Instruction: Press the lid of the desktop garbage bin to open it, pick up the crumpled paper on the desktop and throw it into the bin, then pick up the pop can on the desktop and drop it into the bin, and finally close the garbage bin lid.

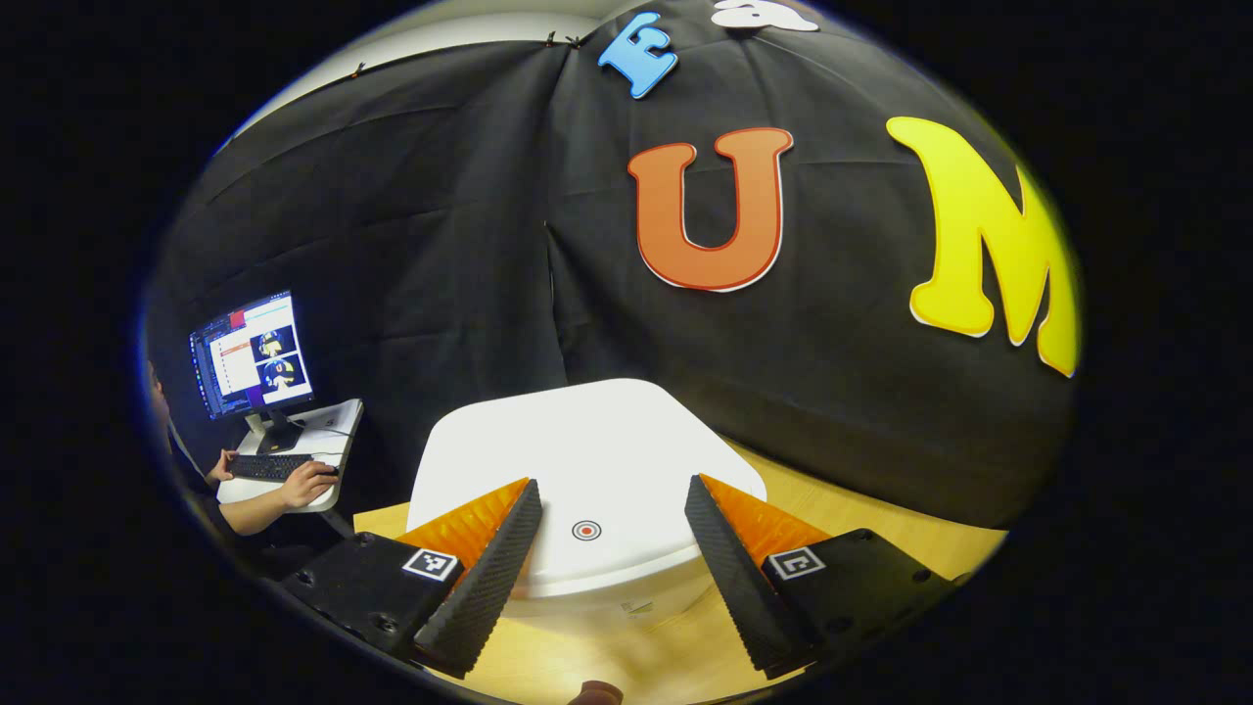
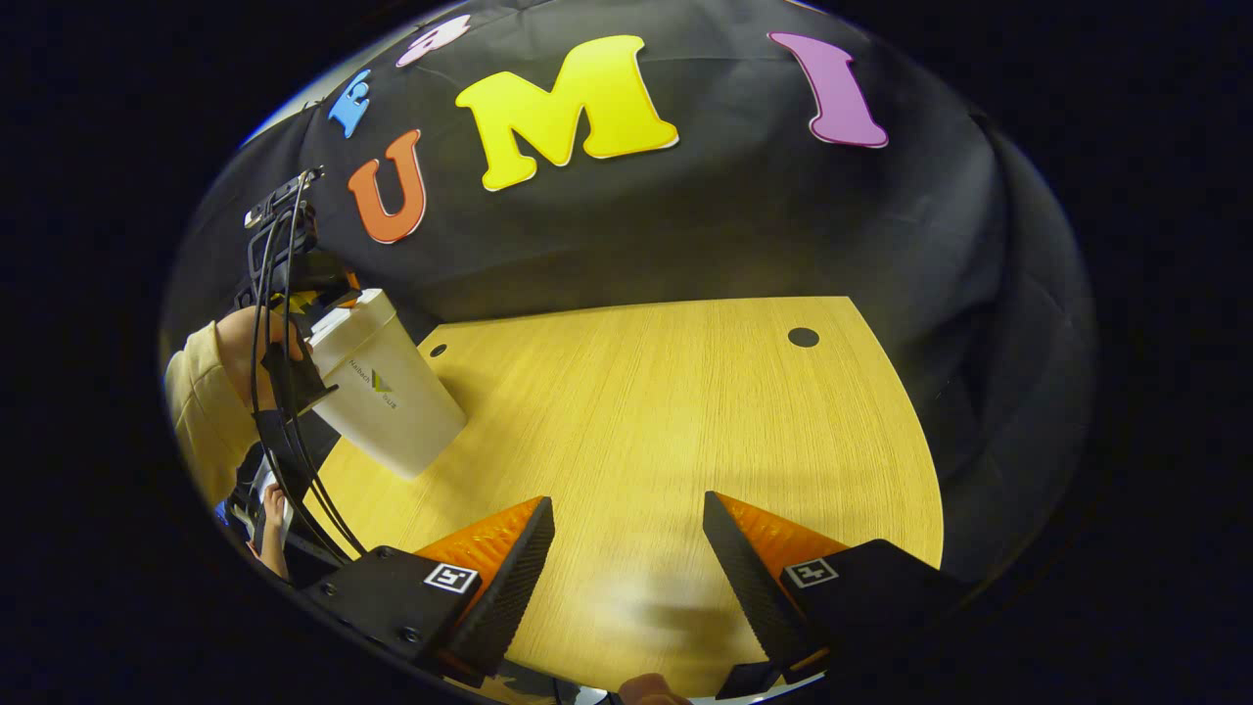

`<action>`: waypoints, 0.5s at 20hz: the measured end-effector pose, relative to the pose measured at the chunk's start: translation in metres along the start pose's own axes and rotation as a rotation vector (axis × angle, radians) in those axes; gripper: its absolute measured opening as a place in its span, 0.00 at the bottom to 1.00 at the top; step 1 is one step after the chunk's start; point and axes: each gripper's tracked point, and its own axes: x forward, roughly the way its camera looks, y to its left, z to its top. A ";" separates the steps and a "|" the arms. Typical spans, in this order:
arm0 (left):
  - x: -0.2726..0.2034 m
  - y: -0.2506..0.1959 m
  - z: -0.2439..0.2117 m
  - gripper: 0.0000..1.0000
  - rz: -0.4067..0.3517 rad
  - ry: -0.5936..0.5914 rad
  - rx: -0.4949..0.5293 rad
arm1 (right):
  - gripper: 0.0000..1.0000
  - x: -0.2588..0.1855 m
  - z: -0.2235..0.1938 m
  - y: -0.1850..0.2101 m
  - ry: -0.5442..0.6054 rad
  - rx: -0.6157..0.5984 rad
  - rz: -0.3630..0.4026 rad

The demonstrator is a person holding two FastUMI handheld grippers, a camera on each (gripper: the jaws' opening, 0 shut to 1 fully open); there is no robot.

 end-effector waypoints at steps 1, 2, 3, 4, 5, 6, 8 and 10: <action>0.000 0.000 0.000 0.99 0.010 -0.005 -0.003 | 0.97 0.000 -0.001 -0.002 0.000 0.010 0.002; 0.000 0.000 0.000 0.99 0.016 -0.010 -0.016 | 0.97 0.001 -0.002 -0.003 -0.002 0.013 0.006; -0.001 -0.001 0.003 0.99 0.019 -0.019 -0.006 | 0.97 0.001 0.000 -0.002 -0.010 0.011 0.010; 0.000 0.001 0.001 1.00 0.012 -0.029 -0.029 | 0.97 -0.001 0.003 -0.002 -0.025 0.002 0.012; -0.001 -0.002 0.005 0.99 0.000 -0.042 -0.014 | 0.97 -0.003 0.007 -0.003 -0.042 -0.007 0.010; -0.001 -0.002 0.007 0.99 -0.019 -0.061 0.004 | 0.94 -0.005 0.008 -0.003 -0.055 -0.013 0.009; -0.011 -0.003 0.005 0.98 -0.080 -0.056 -0.003 | 0.97 -0.009 0.014 0.000 -0.082 -0.031 0.011; -0.020 0.001 0.005 0.99 -0.134 -0.046 -0.012 | 0.97 -0.013 0.023 0.003 -0.121 -0.072 0.002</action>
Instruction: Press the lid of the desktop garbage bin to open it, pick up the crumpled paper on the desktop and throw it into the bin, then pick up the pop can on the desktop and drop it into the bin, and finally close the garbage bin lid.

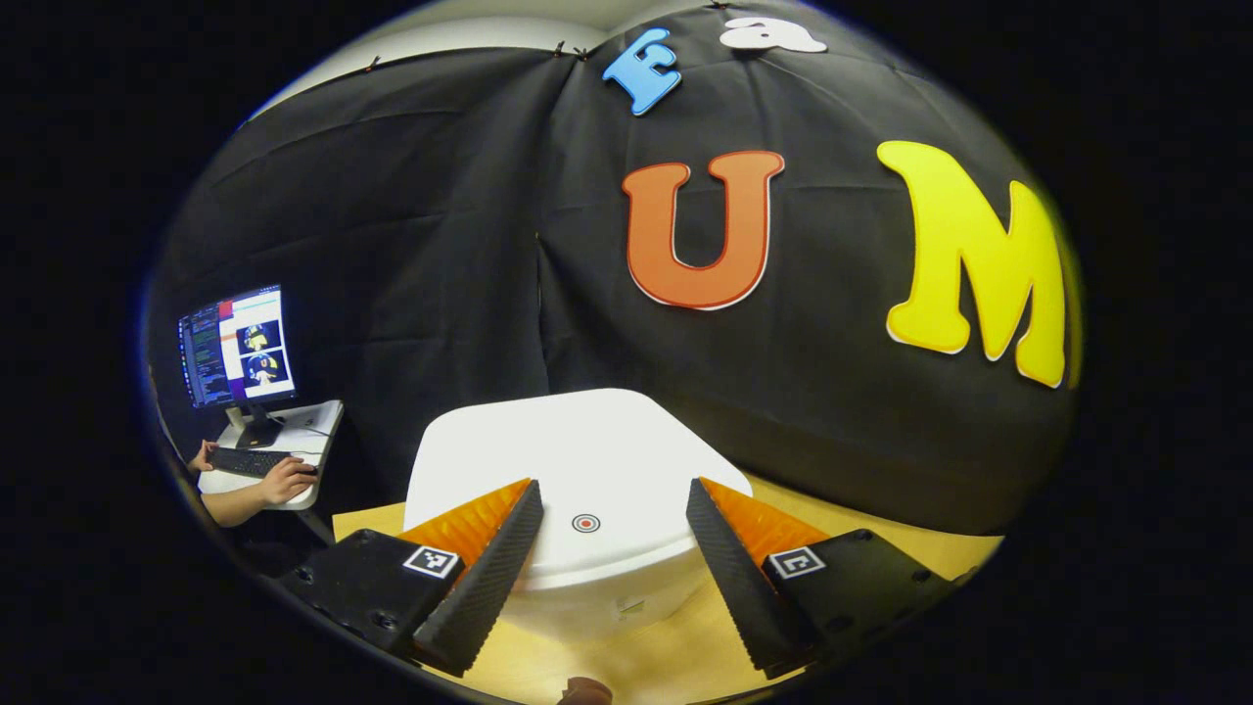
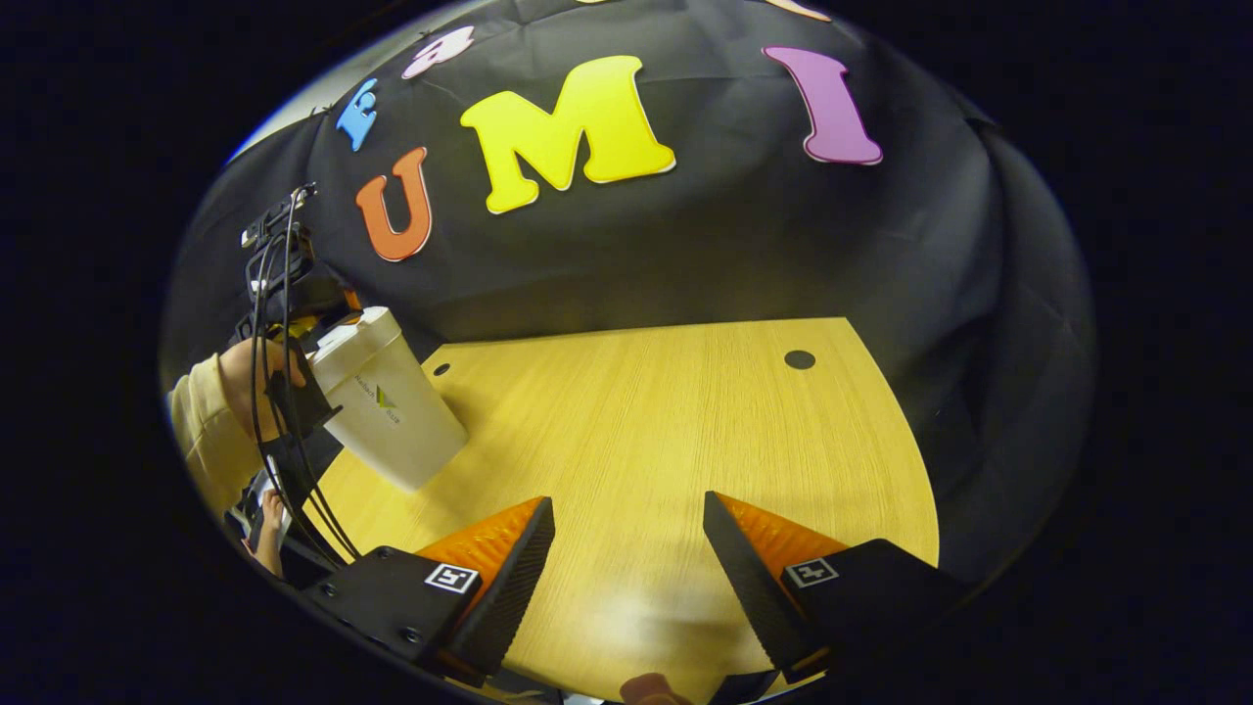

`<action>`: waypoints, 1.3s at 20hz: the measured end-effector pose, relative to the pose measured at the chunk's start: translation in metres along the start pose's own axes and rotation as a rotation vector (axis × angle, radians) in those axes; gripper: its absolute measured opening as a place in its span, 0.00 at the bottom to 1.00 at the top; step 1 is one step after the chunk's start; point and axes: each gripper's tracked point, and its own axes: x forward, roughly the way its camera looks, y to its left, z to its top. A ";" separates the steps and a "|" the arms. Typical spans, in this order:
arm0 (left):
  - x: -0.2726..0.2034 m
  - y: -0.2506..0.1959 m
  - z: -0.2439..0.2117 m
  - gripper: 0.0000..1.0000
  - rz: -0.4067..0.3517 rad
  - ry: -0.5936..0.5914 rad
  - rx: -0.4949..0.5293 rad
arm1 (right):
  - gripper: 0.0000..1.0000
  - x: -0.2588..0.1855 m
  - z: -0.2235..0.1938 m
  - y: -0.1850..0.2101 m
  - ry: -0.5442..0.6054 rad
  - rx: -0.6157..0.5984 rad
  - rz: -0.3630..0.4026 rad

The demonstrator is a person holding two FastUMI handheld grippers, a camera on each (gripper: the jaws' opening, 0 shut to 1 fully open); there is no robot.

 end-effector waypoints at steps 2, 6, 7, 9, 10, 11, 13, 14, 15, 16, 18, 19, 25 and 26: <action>-0.015 0.002 0.002 0.99 -0.063 -0.004 0.000 | 0.97 -0.003 0.008 0.009 -0.037 -0.035 -0.007; -0.050 0.010 0.020 0.98 -0.178 -0.086 0.098 | 0.94 -0.012 0.028 0.040 -0.115 -0.107 -0.011; -0.060 0.011 0.022 0.98 -0.214 -0.099 0.119 | 0.94 -0.015 0.036 0.048 -0.143 -0.119 -0.018; -0.081 0.015 0.022 0.98 -0.288 -0.120 0.138 | 0.94 -0.024 0.050 0.063 -0.196 -0.138 -0.033; -0.092 0.018 0.022 0.98 -0.324 -0.127 0.141 | 0.97 -0.029 0.055 0.073 -0.216 -0.149 -0.040; -0.101 0.018 0.021 0.98 -0.363 -0.130 0.139 | 0.97 -0.035 0.061 0.081 -0.236 -0.155 -0.043; -0.119 0.020 0.022 0.98 -0.425 -0.141 0.148 | 0.97 -0.045 0.069 0.097 -0.271 -0.168 -0.052; -0.126 0.024 0.021 0.98 -0.449 -0.145 0.148 | 0.97 -0.049 0.071 0.104 -0.285 -0.171 -0.056; -0.132 0.027 0.021 0.98 -0.469 -0.142 0.142 | 0.97 -0.053 0.073 0.112 -0.296 -0.171 -0.058; -0.136 0.031 0.019 0.98 -0.489 -0.139 0.135 | 0.97 -0.056 0.073 0.117 -0.305 -0.174 -0.064; -0.141 0.038 0.023 0.98 -0.508 -0.147 0.135 | 0.97 -0.059 0.075 0.128 -0.319 -0.175 -0.073; -0.142 0.038 0.024 0.98 -0.519 -0.149 0.139 | 0.97 -0.062 0.075 0.132 -0.325 -0.175 -0.080; -0.152 0.037 0.007 0.98 -0.569 -0.136 0.166 | 0.97 -0.067 0.071 0.157 -0.329 -0.194 -0.079; -0.153 0.037 0.007 0.98 -0.577 -0.137 0.161 | 0.97 -0.067 0.070 0.159 -0.327 -0.193 -0.075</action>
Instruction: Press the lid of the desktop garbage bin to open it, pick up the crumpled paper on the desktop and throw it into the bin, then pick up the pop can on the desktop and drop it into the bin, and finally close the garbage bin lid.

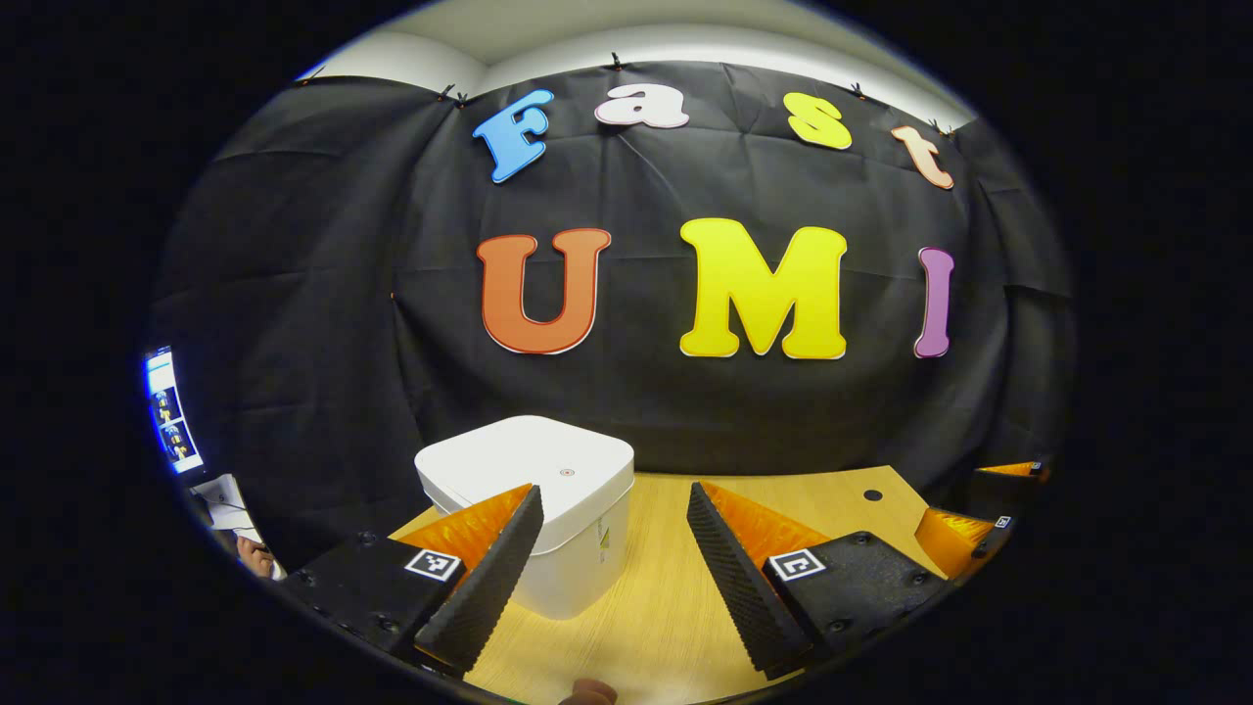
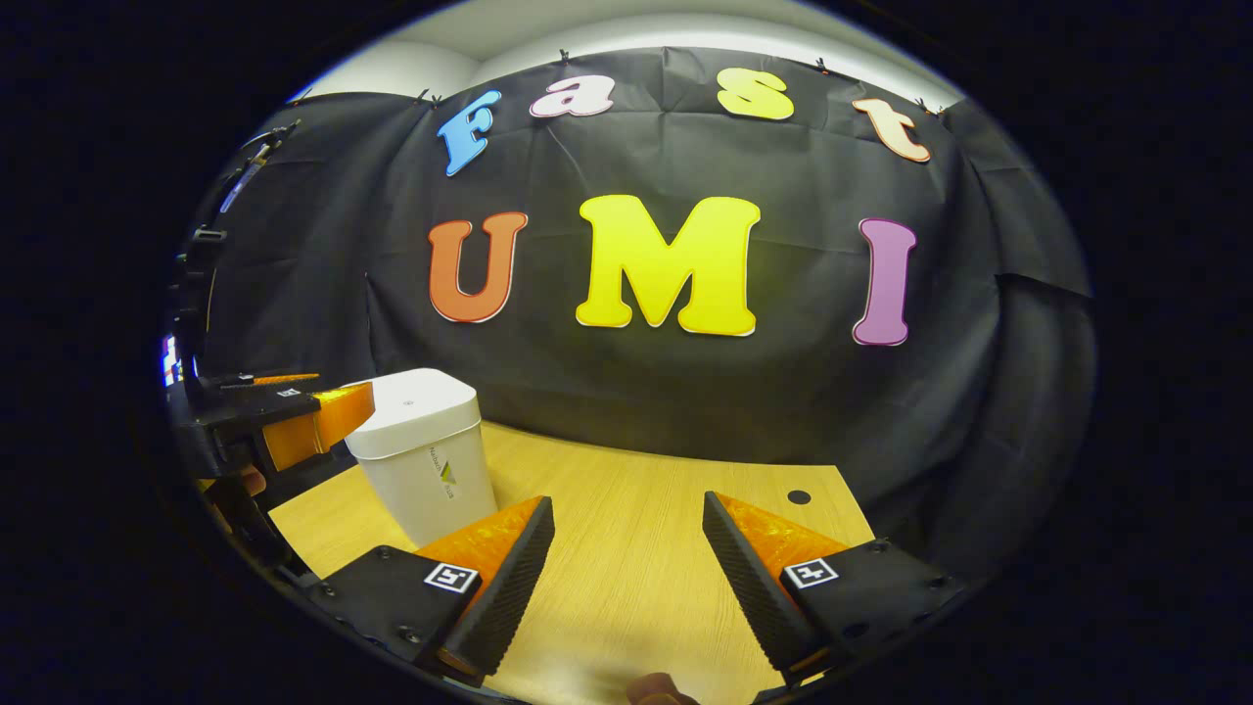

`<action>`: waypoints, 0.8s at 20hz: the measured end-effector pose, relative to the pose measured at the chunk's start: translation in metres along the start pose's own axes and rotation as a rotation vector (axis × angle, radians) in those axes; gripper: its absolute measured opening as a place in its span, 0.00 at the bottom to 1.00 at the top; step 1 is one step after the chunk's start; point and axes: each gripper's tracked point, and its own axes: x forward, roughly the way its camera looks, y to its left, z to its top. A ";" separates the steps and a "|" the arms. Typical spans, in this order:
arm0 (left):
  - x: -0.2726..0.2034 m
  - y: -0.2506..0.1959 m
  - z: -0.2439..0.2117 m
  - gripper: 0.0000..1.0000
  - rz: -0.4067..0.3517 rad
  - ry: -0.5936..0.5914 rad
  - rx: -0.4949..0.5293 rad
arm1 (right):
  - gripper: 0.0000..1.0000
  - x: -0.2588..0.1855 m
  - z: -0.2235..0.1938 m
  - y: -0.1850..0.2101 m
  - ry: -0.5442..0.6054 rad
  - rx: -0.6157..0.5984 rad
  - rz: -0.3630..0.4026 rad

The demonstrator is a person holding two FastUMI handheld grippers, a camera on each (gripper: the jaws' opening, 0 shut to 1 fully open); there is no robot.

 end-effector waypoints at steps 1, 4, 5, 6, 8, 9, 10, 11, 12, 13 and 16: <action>0.000 -0.002 0.000 0.98 -0.006 -0.001 -0.003 | 0.97 -0.001 0.000 0.002 0.003 0.000 -0.002; -0.002 -0.008 0.001 0.98 -0.033 -0.005 0.010 | 0.97 0.000 -0.005 0.008 0.018 -0.004 0.003; -0.002 -0.009 0.002 0.98 -0.038 -0.010 0.023 | 0.97 -0.002 -0.006 0.010 0.023 -0.010 0.001; -0.004 -0.010 0.003 0.98 -0.044 -0.018 0.037 | 0.97 -0.002 -0.007 0.012 0.026 -0.010 0.004; -0.004 -0.012 0.003 0.98 -0.051 -0.022 0.056 | 0.97 -0.003 -0.008 0.013 0.027 -0.013 0.003; -0.004 -0.011 0.002 0.98 -0.050 -0.020 0.064 | 0.97 -0.003 -0.007 0.014 0.026 -0.012 0.003; -0.004 -0.010 0.002 0.98 -0.053 -0.021 0.064 | 0.97 -0.003 -0.007 0.015 0.027 -0.011 0.002; -0.004 -0.009 0.002 0.98 -0.051 -0.021 0.064 | 0.97 -0.003 -0.008 0.015 0.029 -0.010 0.001; -0.004 -0.009 0.002 0.98 -0.054 -0.019 0.061 | 0.94 -0.004 -0.010 0.014 0.034 -0.008 0.000; -0.004 -0.009 0.001 0.98 -0.054 -0.019 0.058 | 0.97 -0.005 -0.011 0.015 0.038 -0.007 0.001; -0.002 -0.009 -0.002 0.98 -0.057 -0.010 0.056 | 0.97 -0.004 -0.013 0.015 0.047 -0.013 -0.004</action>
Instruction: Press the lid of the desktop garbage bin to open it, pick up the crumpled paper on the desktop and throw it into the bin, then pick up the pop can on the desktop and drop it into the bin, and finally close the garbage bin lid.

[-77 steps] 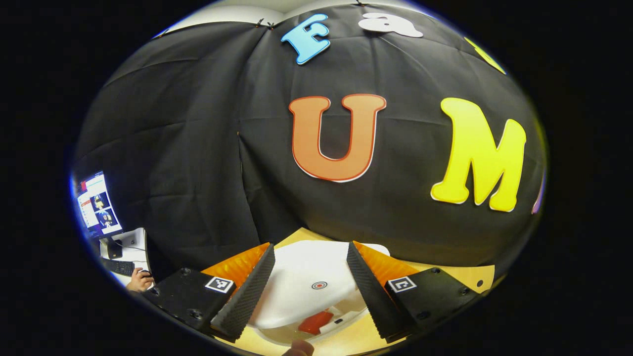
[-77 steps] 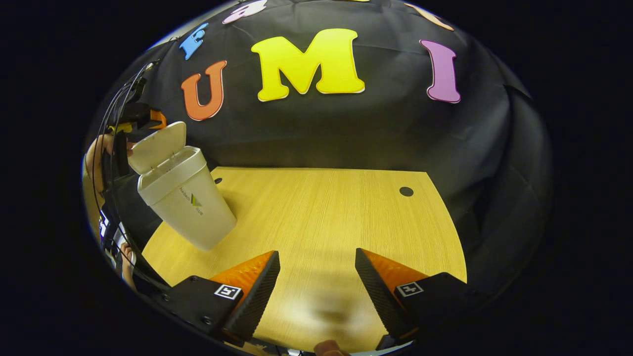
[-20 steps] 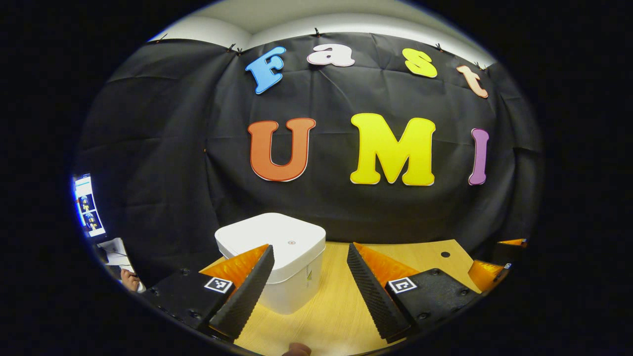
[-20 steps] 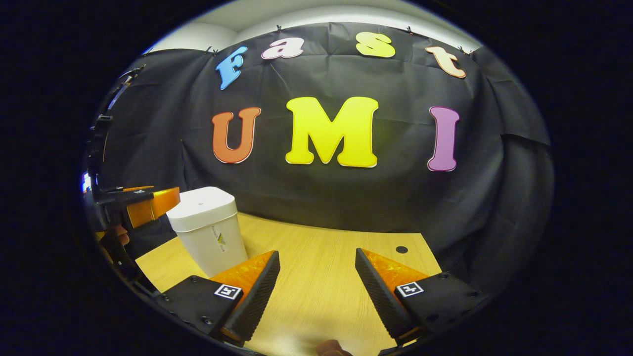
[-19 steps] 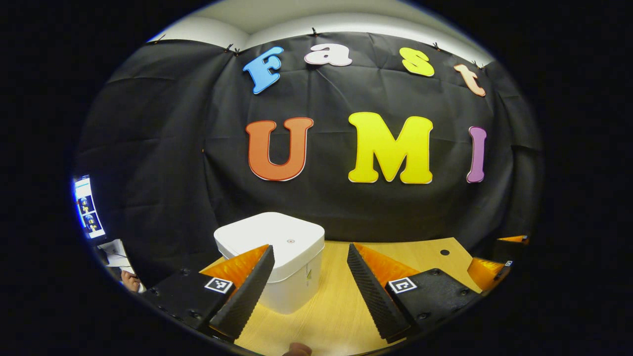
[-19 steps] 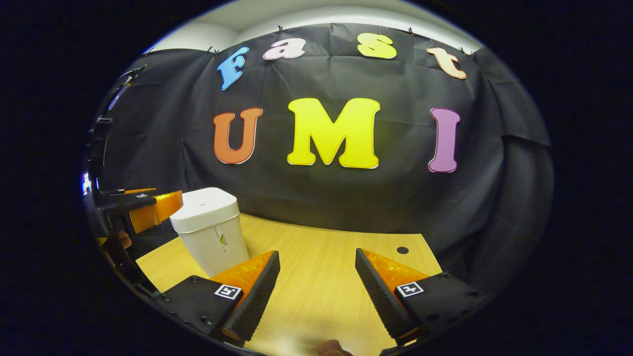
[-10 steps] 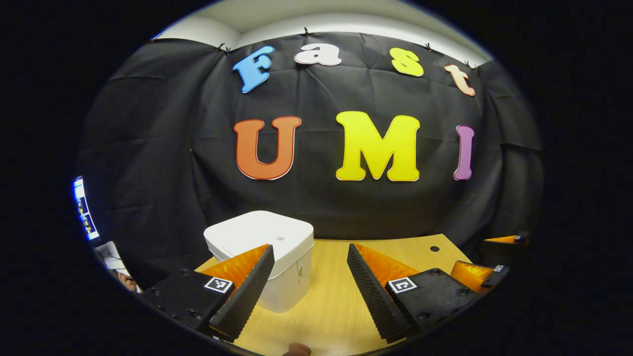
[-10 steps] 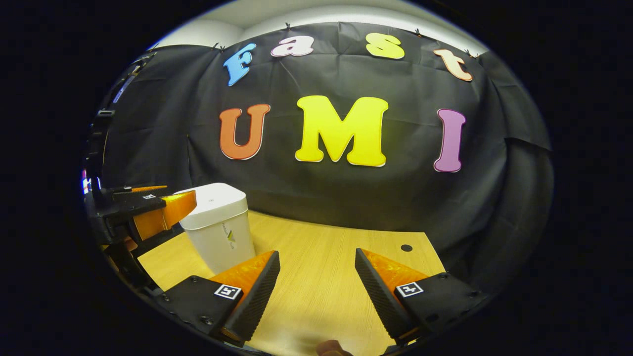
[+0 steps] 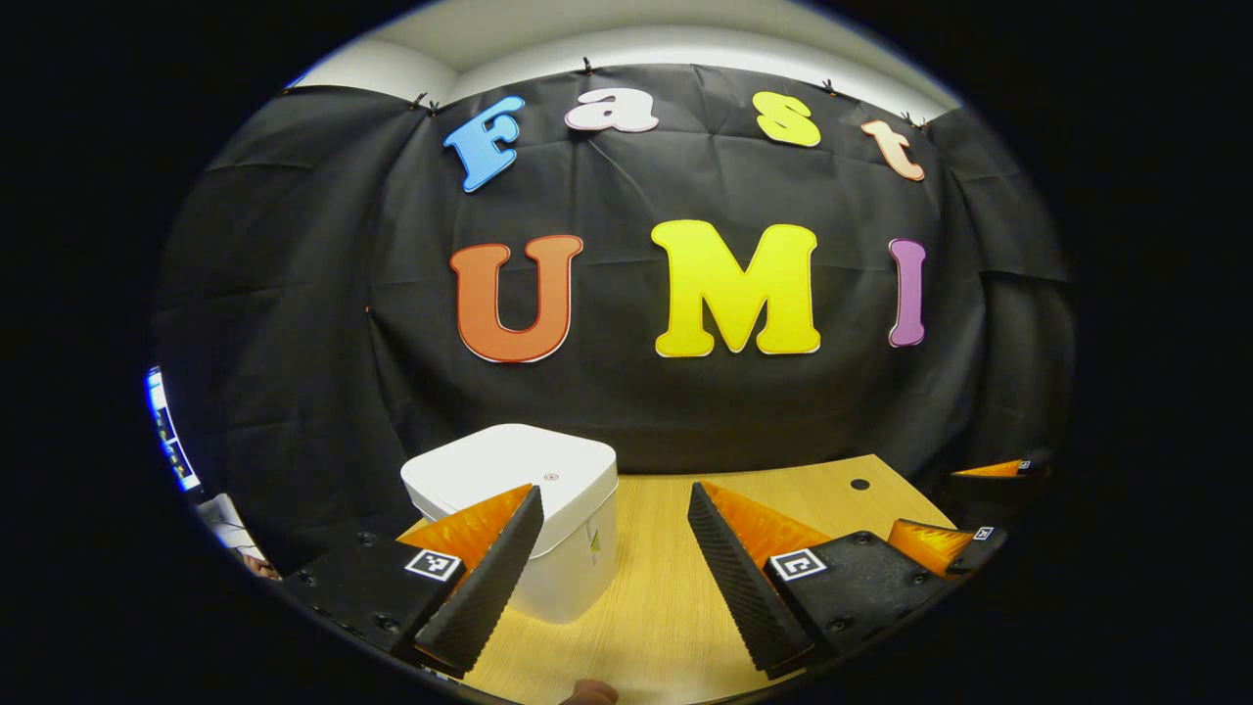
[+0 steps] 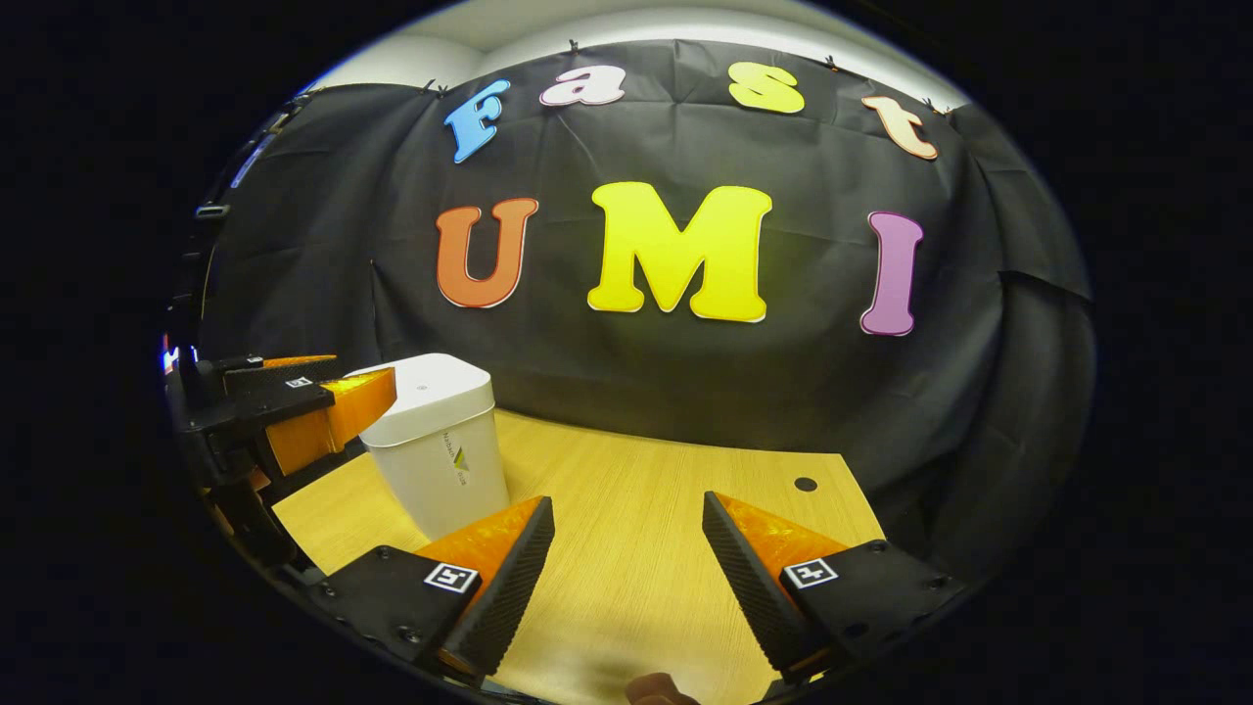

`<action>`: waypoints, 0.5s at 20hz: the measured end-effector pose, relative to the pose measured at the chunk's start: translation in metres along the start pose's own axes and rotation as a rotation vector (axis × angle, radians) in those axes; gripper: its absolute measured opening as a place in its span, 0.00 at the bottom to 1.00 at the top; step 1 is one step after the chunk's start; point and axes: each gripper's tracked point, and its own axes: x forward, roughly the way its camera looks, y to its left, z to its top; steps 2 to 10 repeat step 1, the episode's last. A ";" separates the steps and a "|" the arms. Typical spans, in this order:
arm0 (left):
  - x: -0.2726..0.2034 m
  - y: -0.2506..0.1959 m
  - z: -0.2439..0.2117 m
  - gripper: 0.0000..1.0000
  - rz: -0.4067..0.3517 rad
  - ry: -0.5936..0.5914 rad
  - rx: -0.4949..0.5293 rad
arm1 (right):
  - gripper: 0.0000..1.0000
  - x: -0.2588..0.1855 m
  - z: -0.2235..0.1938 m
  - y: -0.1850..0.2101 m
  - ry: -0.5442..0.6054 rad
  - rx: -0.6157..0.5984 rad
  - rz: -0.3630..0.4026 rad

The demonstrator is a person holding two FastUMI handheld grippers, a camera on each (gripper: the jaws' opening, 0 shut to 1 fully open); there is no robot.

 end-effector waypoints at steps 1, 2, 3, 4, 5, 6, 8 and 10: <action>0.001 0.000 -0.001 0.98 -0.002 0.001 -0.001 | 0.97 0.000 -0.001 0.000 0.004 -0.002 -0.003; 0.001 0.000 -0.001 0.98 -0.002 0.001 -0.001 | 0.97 0.000 -0.001 0.000 0.004 -0.002 -0.003; 0.001 0.000 -0.001 0.98 -0.002 0.001 -0.001 | 0.97 0.000 -0.001 0.000 0.004 -0.002 -0.003; 0.001 0.000 -0.001 0.98 -0.002 0.001 -0.001 | 0.97 0.000 -0.001 0.000 0.004 -0.002 -0.003; 0.001 0.000 -0.001 0.98 -0.002 0.001 -0.001 | 0.97 0.000 -0.001 0.000 0.004 -0.002 -0.003; 0.001 0.000 -0.001 0.98 -0.002 0.001 -0.001 | 0.97 0.000 -0.001 0.000 0.004 -0.002 -0.003; 0.001 0.000 -0.001 0.98 -0.002 0.001 -0.001 | 0.97 0.000 -0.001 0.000 0.004 -0.002 -0.003; 0.001 0.000 -0.001 0.98 -0.002 0.001 -0.001 | 0.97 0.000 -0.001 0.000 0.004 -0.002 -0.003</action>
